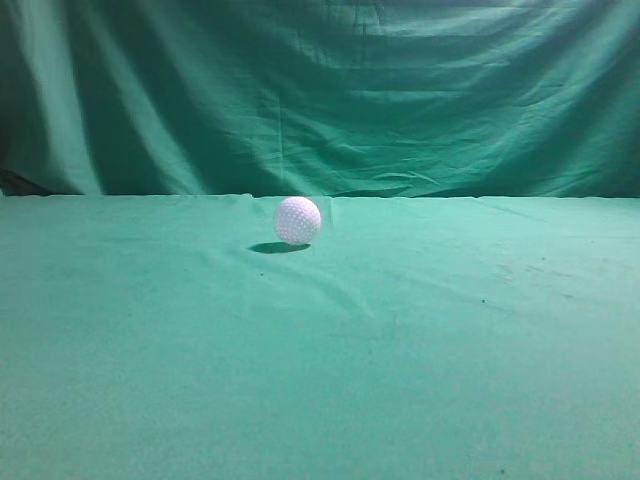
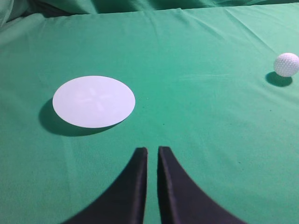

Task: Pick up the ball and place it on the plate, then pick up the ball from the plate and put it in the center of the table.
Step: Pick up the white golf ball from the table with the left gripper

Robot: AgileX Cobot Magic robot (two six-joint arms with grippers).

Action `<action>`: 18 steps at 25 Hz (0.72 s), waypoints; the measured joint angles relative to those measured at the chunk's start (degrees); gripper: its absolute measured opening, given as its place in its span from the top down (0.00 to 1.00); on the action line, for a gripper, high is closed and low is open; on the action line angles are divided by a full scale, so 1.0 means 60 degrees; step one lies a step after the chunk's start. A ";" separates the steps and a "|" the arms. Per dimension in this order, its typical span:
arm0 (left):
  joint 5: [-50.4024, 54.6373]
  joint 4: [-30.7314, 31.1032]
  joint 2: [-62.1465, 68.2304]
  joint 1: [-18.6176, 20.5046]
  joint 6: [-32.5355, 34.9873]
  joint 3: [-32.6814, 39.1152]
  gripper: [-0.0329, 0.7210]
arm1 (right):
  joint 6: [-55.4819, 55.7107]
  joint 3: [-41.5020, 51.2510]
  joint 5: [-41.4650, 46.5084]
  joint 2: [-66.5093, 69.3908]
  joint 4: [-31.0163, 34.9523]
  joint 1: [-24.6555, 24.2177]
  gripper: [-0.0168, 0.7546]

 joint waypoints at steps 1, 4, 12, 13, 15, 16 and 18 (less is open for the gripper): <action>0.0000 0.0000 0.0000 0.0000 0.0000 0.0000 0.88 | 0.0000 0.0000 0.0000 0.0000 0.0000 0.0000 0.92; 0.0000 0.0000 0.0000 0.0000 0.0000 0.0000 0.88 | 0.0000 0.0000 0.0000 0.0000 0.0000 0.0000 0.92; 0.0000 0.0000 0.0000 0.0000 0.0000 0.0000 0.88 | 0.0000 0.0000 0.0000 0.0000 0.0000 0.0000 0.92; 0.0000 0.0000 0.0000 0.0000 0.0000 0.0000 0.88 | 0.0000 0.0000 0.0000 0.0000 0.0000 0.0000 0.92; 0.0000 0.0000 0.0000 0.0000 0.0000 0.0000 0.88 | 0.0000 0.0000 0.0000 0.0000 0.0000 0.0000 0.92; 0.0000 0.0000 0.0000 0.0000 0.0000 0.0000 0.88 | 0.0000 0.0000 0.0000 0.0000 0.0000 0.0000 0.92; 0.0000 0.0000 0.0000 0.0000 0.0000 0.0000 0.88 | 0.0000 0.0000 0.0000 0.0000 0.0000 0.0000 0.92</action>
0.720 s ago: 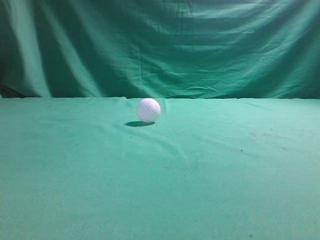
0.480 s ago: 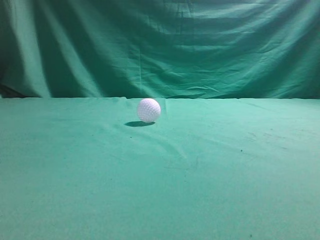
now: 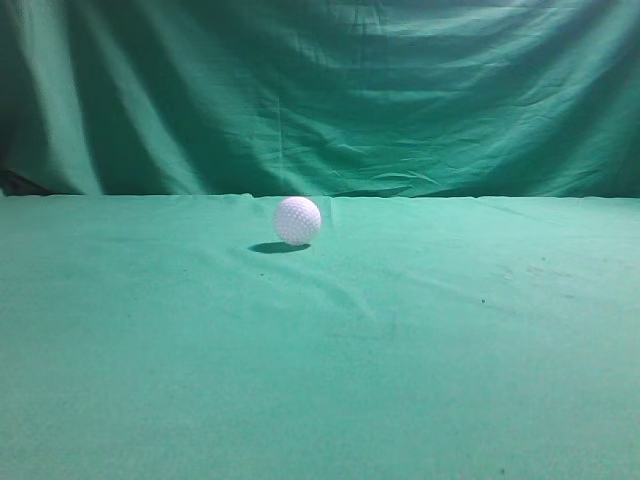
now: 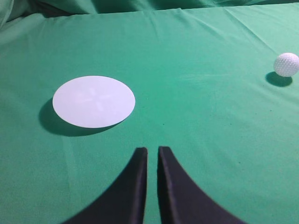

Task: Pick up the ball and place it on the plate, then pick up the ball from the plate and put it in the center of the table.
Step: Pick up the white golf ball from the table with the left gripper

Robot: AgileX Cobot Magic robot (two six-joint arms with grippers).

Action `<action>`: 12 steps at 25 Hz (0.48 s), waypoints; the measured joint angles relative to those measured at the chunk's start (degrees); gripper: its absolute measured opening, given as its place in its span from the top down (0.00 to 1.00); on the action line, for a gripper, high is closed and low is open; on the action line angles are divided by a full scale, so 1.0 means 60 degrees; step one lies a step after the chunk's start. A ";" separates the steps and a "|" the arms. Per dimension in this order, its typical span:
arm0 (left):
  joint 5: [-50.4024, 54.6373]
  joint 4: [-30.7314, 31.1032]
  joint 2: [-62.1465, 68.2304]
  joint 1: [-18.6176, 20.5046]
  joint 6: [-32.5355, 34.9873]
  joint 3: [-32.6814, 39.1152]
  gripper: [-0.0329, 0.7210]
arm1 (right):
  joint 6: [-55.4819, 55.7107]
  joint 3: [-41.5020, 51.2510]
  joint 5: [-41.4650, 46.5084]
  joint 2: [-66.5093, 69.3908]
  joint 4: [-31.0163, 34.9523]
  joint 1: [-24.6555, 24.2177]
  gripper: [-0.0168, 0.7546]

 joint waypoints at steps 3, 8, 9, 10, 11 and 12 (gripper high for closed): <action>0.0000 0.0000 0.0000 0.0000 0.0000 0.0000 0.88 | 0.0000 0.0000 0.0000 0.0000 0.0000 0.0000 0.92; 0.0017 0.0000 0.0000 0.0000 0.0000 0.0000 0.88 | 0.0000 0.0000 0.0000 0.0000 0.0000 0.0000 0.92; -0.0025 0.0000 0.0000 0.0000 0.0000 0.0000 0.88 | 0.0000 0.0000 0.0000 0.0000 0.0000 0.0000 0.92; -0.0147 0.0000 0.0000 0.0000 0.0000 0.0000 0.88 | 0.0000 0.0000 0.0000 0.0000 0.0000 0.0000 0.92; -0.0397 -0.0089 0.0000 0.0000 0.0000 0.0000 0.88 | 0.0000 0.0000 0.0000 0.0000 0.0000 0.0000 0.92; -0.0781 -0.0220 0.0000 0.0000 0.0000 0.0000 0.88 | 0.0000 0.0000 0.0000 0.0000 0.0000 0.0000 0.92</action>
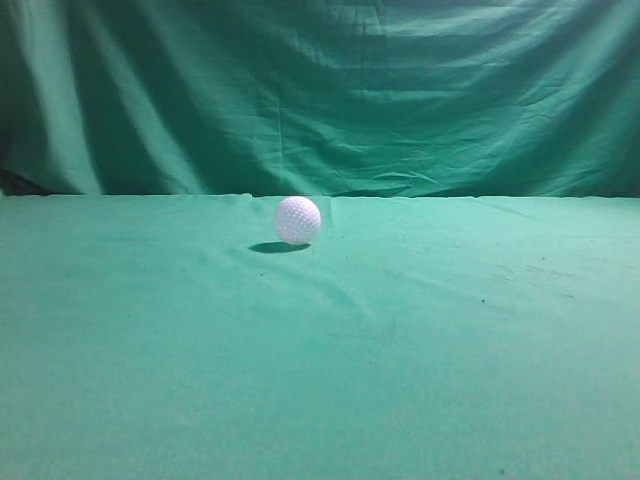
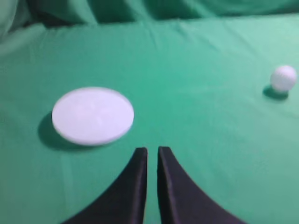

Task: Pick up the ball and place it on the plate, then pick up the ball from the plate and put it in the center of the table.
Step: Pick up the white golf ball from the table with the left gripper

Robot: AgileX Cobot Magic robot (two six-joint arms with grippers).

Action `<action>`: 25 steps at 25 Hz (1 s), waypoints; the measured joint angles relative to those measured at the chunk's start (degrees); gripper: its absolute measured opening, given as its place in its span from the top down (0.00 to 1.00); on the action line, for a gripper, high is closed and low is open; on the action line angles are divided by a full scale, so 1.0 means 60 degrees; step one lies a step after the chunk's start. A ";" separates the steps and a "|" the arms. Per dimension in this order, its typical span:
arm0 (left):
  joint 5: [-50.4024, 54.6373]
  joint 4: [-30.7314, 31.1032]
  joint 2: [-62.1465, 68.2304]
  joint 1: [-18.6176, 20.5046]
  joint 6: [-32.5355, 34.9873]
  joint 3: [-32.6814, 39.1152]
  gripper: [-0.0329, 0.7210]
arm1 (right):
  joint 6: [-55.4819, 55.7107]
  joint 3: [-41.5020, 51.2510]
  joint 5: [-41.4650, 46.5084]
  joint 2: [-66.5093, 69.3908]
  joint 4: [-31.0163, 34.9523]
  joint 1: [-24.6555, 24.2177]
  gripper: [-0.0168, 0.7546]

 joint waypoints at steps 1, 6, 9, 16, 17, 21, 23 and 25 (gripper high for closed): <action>-0.0576 -0.0187 0.0000 0.0000 0.0000 0.0000 0.88 | 0.0000 0.0000 0.0000 0.0000 0.0000 0.0000 0.92; -0.3005 -0.0504 0.0000 0.0000 -0.0022 0.0000 0.88 | 0.0000 0.0000 0.0000 0.0000 0.0000 0.0000 0.92; -0.4458 -0.0517 0.0000 0.0000 -0.0149 0.0000 0.88 | 0.0000 0.0000 0.0000 0.0000 0.0000 0.0000 0.92; -0.1892 0.0172 0.0536 0.0000 -0.1113 -0.1504 0.88 | 0.0000 0.0000 0.0000 0.0000 0.0000 0.0000 0.92; -0.1484 0.0172 0.0904 0.0000 -0.1137 -0.1859 0.88 | 0.0000 0.0000 0.0000 0.0000 0.0000 0.0000 0.92; -0.0931 -0.1092 0.2443 0.0000 -0.1231 -0.2725 0.88 | 0.0000 0.0000 0.0000 0.0000 0.0000 0.0000 0.92; -0.0894 -0.2132 0.3017 0.0000 -0.1255 -0.2773 0.88 | 0.0000 0.0000 0.0000 0.0000 0.0000 0.0000 0.92; -0.0952 -0.3168 0.3492 0.0000 -0.1255 -0.2773 0.88 | 0.0000 0.0000 0.0000 0.0000 0.0000 0.0000 0.92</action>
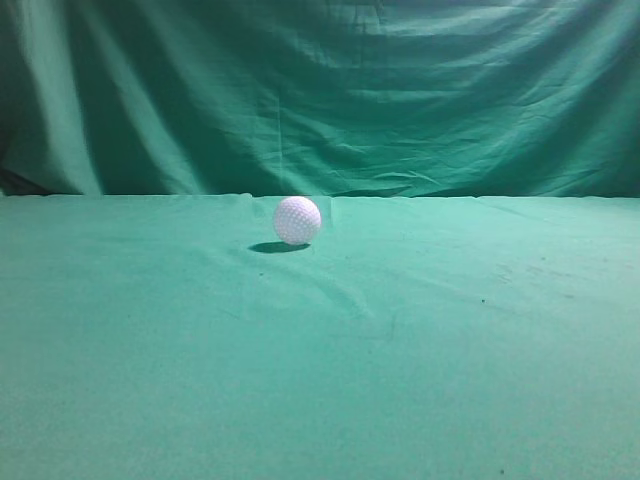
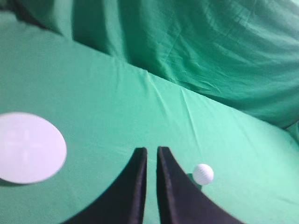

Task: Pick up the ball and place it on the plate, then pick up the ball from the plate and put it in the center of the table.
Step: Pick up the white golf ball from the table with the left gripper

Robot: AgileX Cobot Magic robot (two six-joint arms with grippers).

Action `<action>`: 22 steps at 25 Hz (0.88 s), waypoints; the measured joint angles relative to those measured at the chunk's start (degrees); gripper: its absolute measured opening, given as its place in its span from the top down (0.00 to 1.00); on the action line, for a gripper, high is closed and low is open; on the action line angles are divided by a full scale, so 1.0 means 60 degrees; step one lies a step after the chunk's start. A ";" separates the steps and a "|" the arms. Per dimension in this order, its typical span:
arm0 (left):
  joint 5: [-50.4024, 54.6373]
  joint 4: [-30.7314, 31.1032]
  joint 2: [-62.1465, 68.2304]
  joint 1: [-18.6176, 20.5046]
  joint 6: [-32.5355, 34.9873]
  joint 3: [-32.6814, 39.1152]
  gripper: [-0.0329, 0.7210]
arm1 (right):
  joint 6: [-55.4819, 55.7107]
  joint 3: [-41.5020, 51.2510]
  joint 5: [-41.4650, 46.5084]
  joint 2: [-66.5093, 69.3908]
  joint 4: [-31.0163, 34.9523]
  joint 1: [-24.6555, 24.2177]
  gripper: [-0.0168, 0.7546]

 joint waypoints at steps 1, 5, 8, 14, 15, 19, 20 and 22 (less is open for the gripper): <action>-0.0097 -0.0399 0.0217 0.0000 0.0000 -0.0020 0.88 | 0.0000 0.0000 0.0000 0.0000 0.0000 0.0000 0.92; 0.0609 -0.0811 0.1109 0.0000 0.1325 -0.0644 0.88 | 0.0000 0.0000 0.0000 0.0000 0.0000 0.0000 0.92; 0.1845 -0.1385 0.2060 0.0000 0.3347 -0.1591 0.88 | 0.0000 0.0000 0.0000 0.0000 0.0000 0.0000 0.92; 0.3558 -0.4052 0.4391 0.0000 0.8046 -0.3007 0.88 | 0.0000 0.0000 0.0000 0.0000 0.0000 0.0000 0.92; 0.3891 -0.4489 0.4825 0.0000 0.8812 -0.3244 0.88 | 0.0000 0.0000 0.0000 0.0000 0.0000 0.0000 0.92; 0.5241 -0.5773 0.6449 0.0000 1.0874 -0.4208 0.88 | 0.0000 0.0000 0.0000 0.0000 0.0000 0.0000 0.92; 0.5391 -0.5963 0.6832 0.0000 1.1060 -0.4461 0.88 | 0.0000 0.0000 0.0000 0.0000 0.0000 0.0000 0.92; 0.5460 -0.6043 0.7476 -0.0076 1.1224 -0.4911 0.88 | 0.0000 0.0000 0.0000 0.0000 0.0000 0.0000 0.92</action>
